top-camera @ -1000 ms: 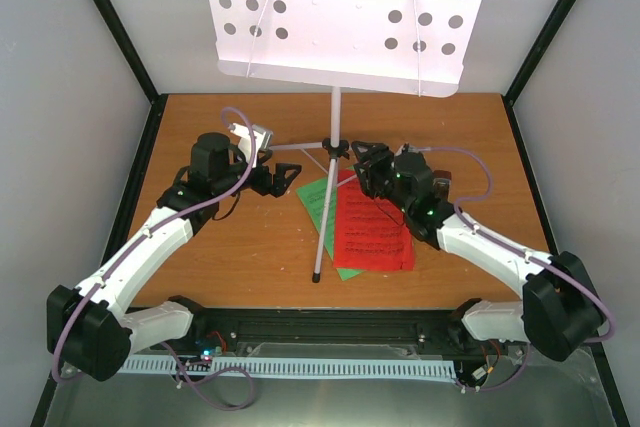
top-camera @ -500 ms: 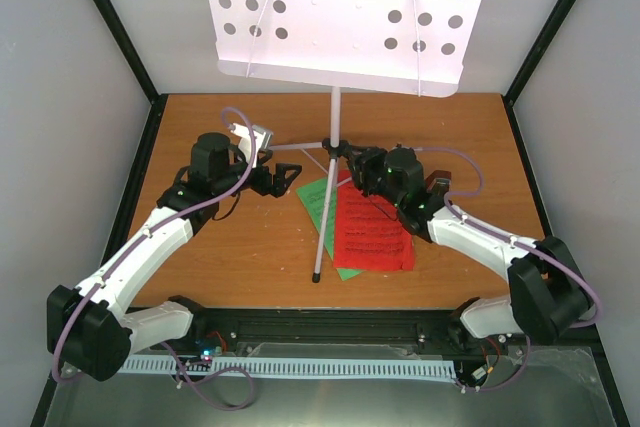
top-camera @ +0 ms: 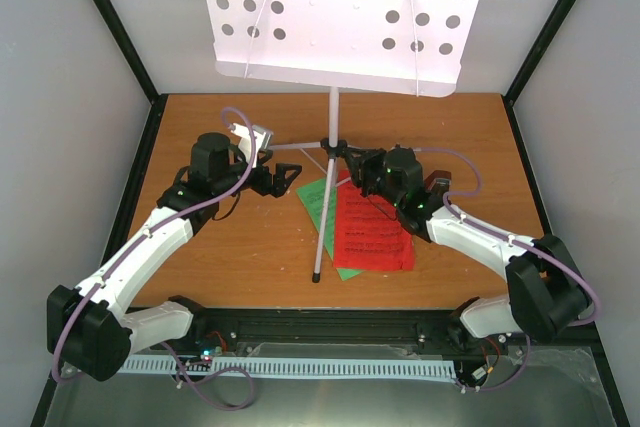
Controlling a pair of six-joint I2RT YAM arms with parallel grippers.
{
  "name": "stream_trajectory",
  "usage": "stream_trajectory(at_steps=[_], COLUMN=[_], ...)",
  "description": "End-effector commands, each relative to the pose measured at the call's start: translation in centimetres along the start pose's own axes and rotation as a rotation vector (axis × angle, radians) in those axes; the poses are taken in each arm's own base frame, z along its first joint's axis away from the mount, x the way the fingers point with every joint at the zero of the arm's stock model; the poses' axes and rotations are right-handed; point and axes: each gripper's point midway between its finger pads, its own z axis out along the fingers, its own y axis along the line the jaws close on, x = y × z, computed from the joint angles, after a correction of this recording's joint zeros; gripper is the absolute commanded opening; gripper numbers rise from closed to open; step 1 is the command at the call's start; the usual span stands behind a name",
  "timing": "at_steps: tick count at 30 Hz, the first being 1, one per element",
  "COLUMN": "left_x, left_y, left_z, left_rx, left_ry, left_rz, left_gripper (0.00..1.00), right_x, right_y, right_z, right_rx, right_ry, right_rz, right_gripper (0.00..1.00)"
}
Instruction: Pack up the instrument practice props
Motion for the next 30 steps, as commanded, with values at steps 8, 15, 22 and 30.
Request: stream_trajectory(at_steps=[8,15,22,30], left_x=[-0.4,-0.4,-0.3,0.0], left_y=[-0.1,-0.1,0.1,0.4], left_z=[0.0,0.1,0.2,0.5], left_rx=[0.006,0.004,-0.002,-0.009], left_ry=[-0.011,-0.01,-0.007,0.005], left_rz=[0.027,0.029,0.028,0.024], left_gripper=[1.0,0.99,0.99,0.99], right_x=[0.5,0.6,0.2,-0.5], right_y=[1.3,0.6,-0.9,-1.5], right_z=[0.3,0.3,0.1,-0.5], right_rx=[-0.054,-0.067,-0.063,-0.044], right_ry=[0.023,0.031,-0.016,-0.113], right_rz=[-0.013,-0.076,-0.379,-0.971], right_gripper=[0.17,0.03,0.03,0.03])
